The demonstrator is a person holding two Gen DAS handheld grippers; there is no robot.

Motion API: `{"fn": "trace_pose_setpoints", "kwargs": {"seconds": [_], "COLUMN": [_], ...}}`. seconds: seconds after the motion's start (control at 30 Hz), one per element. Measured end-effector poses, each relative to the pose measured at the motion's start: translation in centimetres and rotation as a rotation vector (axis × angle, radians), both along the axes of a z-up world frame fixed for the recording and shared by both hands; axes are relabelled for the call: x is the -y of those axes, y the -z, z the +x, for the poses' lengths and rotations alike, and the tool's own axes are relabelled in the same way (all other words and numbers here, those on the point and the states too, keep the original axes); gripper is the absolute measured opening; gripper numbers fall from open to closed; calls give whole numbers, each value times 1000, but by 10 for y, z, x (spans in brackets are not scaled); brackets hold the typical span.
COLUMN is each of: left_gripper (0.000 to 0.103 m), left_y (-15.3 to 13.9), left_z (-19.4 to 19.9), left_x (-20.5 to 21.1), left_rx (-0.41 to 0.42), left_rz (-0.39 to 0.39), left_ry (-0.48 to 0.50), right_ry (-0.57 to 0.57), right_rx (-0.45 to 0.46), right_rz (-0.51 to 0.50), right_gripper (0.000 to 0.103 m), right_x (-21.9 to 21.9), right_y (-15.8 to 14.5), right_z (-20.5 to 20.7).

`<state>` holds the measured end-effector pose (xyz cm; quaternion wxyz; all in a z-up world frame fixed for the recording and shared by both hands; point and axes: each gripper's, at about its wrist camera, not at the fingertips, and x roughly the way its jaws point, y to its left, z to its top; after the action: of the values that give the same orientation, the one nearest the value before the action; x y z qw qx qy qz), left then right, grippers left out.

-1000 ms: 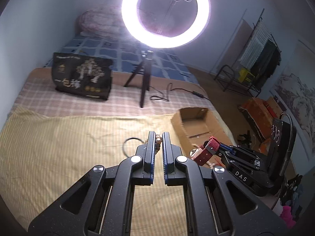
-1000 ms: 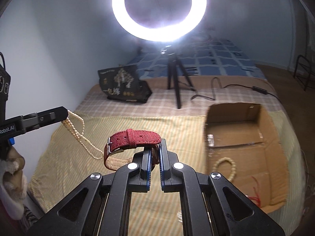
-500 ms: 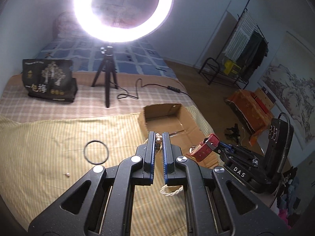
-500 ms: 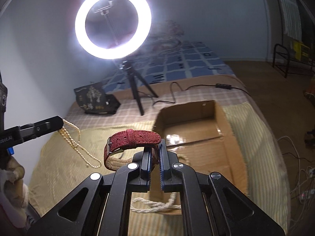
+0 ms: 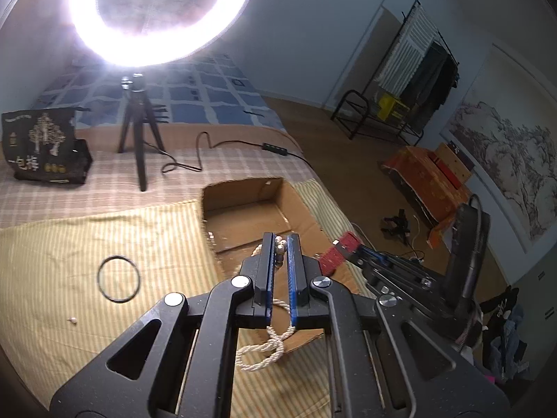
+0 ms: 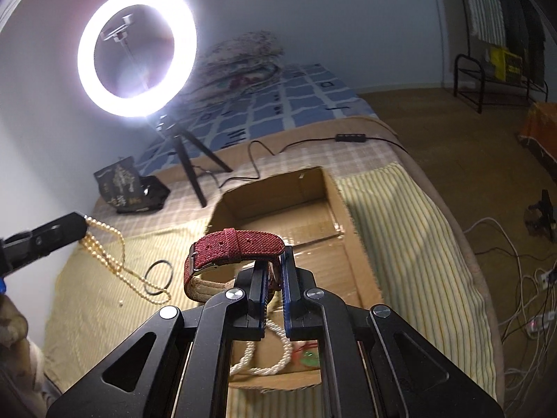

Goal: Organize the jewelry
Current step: 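Carry the watch in the right tool while the left tool carries the pearl strand to the box, then open the right tool to drop the watch while the left tool releases the pearls into the box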

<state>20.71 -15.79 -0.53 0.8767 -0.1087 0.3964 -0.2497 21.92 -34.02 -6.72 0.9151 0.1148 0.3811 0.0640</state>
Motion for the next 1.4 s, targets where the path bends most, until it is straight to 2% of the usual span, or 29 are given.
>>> {"fn": "trace_pose_setpoints", "kwargs": {"seconds": [0.47, 0.9, 1.0, 1.03, 1.07, 1.1, 1.13, 1.17, 1.27, 1.33, 1.4], "left_gripper": [4, 4, 4, 5, 11, 26, 35, 46, 47, 47, 49], "left_y": [19, 26, 27, 27, 28, 28, 27, 28, 27, 26, 25], "left_z": [0, -4, -4, -4, -5, -5, -6, -7, -9, -9, -10], "left_x": [47, 51, 49, 49, 48, 48, 46, 45, 42, 40, 37], "left_rx": [-14, -12, -4, -2, -2, 0, 5, 9, 18, 18, 19], "left_rz": [52, 101, 118, 123, 127, 131, 131, 131, 138, 140, 144], "left_ry": [79, 99, 98, 98, 97, 95, 93, 88, 80, 78, 72], "right_ry": [39, 48, 43, 45, 47, 55, 64, 70, 82, 90, 103], "right_rx": [-60, -71, -63, -57, -51, -42, -29, -19, -9, -1, 10], "right_rz": [13, 11, 10, 9, 5, -1, -7, -8, -11, -17, -28], "right_gripper": [5, 10, 18, 26, 33, 46, 52, 53, 56, 68, 69], "right_x": [20, 20, 19, 19, 18, 18, 18, 19, 20, 20, 20], "right_y": [25, 29, 28, 26, 25, 22, 20, 18, 12, 10, 8], "right_z": [24, 27, 26, 25, 25, 24, 23, 23, 22, 21, 19]}}
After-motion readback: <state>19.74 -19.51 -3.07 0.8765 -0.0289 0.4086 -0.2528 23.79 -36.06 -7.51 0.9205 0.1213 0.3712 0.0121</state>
